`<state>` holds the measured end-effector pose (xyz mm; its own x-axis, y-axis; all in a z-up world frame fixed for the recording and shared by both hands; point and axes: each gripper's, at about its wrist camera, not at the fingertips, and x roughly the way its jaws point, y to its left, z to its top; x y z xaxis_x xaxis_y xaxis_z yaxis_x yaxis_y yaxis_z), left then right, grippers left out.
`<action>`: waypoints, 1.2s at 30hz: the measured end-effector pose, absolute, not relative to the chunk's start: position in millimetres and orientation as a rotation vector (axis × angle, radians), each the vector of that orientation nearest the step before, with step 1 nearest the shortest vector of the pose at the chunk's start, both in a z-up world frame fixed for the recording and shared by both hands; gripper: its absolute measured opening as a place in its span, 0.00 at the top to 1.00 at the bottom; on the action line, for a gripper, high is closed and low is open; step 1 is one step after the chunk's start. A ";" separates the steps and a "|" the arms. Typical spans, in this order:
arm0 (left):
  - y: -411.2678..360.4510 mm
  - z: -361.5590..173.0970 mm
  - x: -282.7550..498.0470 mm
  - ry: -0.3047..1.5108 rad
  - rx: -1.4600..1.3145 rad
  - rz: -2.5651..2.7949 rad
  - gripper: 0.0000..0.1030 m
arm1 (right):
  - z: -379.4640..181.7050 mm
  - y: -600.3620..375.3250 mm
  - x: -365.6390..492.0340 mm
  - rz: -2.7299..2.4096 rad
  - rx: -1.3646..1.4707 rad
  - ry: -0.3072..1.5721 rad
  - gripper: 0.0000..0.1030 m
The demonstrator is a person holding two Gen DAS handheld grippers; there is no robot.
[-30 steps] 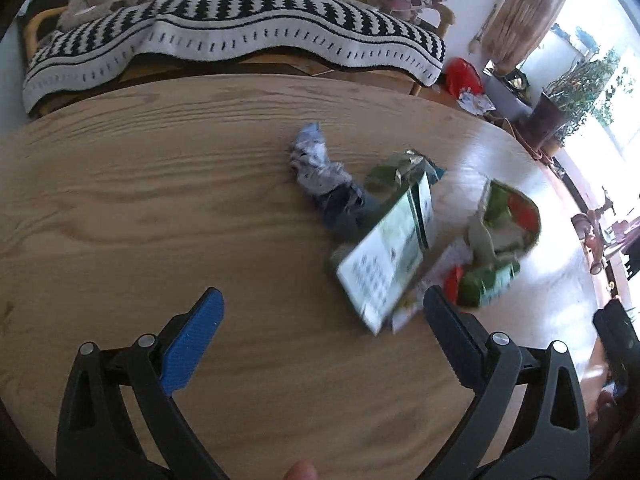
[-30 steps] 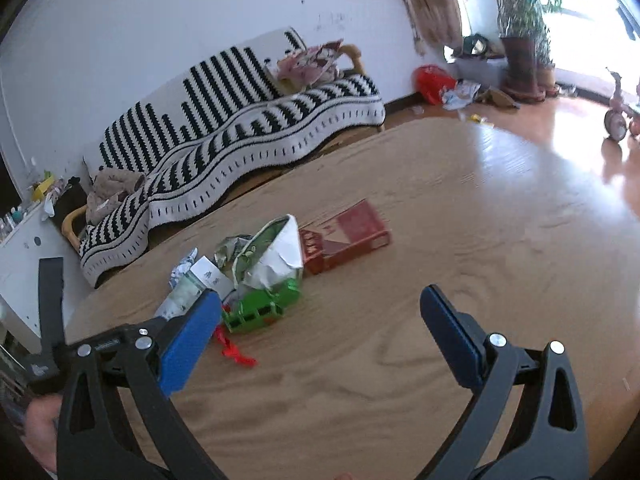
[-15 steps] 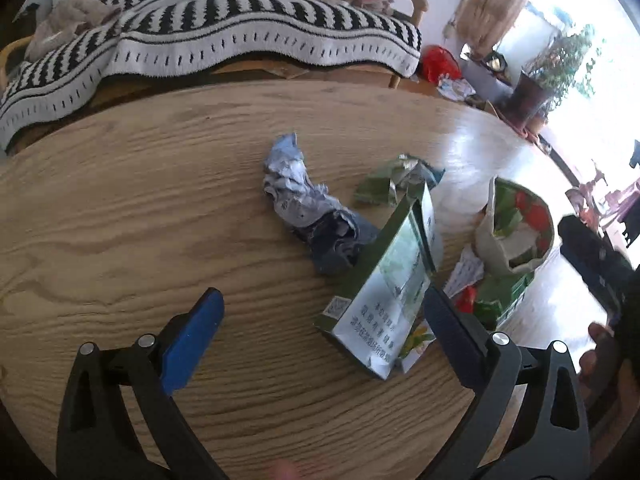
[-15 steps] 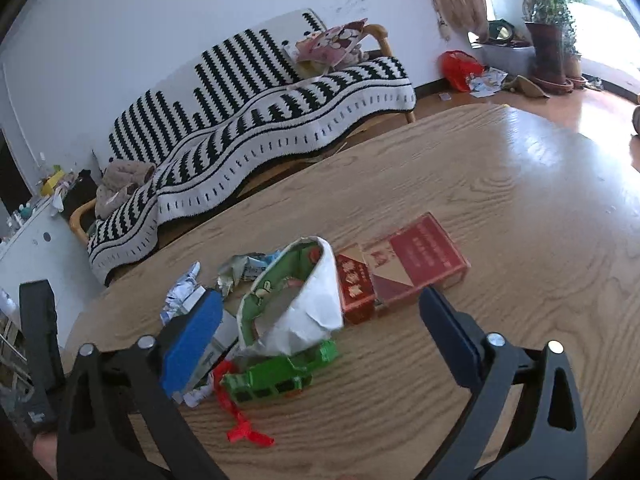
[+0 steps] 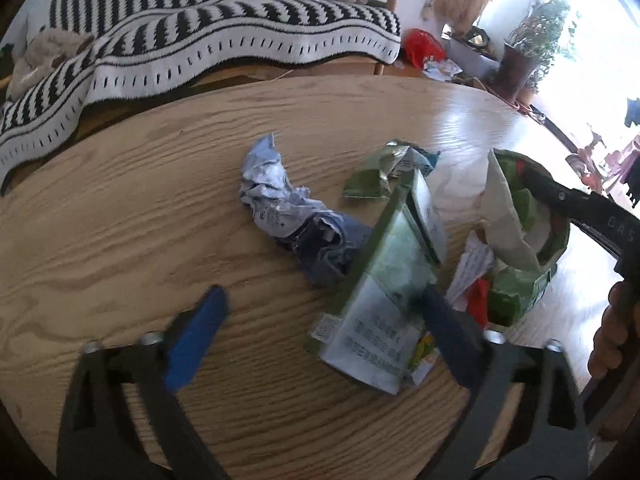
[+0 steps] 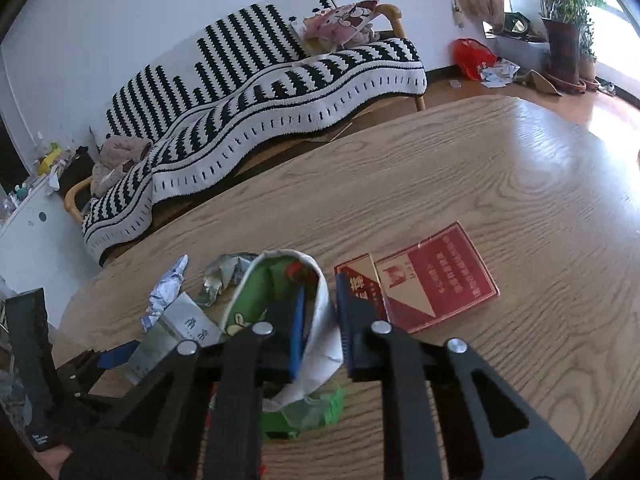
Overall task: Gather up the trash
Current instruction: 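Grasp the green box with the left tool while the right tool grasps the green-white paper container, then carry the green box and paper container over the black bin with both tools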
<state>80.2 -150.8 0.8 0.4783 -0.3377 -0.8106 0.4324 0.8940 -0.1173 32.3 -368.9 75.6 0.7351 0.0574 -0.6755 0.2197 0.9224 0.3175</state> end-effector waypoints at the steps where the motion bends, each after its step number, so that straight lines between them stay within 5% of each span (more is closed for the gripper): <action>1: -152.8 4.4 77.9 0.971 0.094 -0.531 0.55 | 74.6 -368.3 30.1 -0.092 0.397 0.743 0.89; 4: -158.9 8.5 69.8 0.970 0.144 -0.531 0.91 | 79.9 -367.2 18.9 -0.105 0.399 0.708 0.90; 36: -131.0 43.2 51.2 0.926 0.027 -0.587 0.91 | 103.6 -352.7 -15.7 -0.145 0.345 0.647 0.90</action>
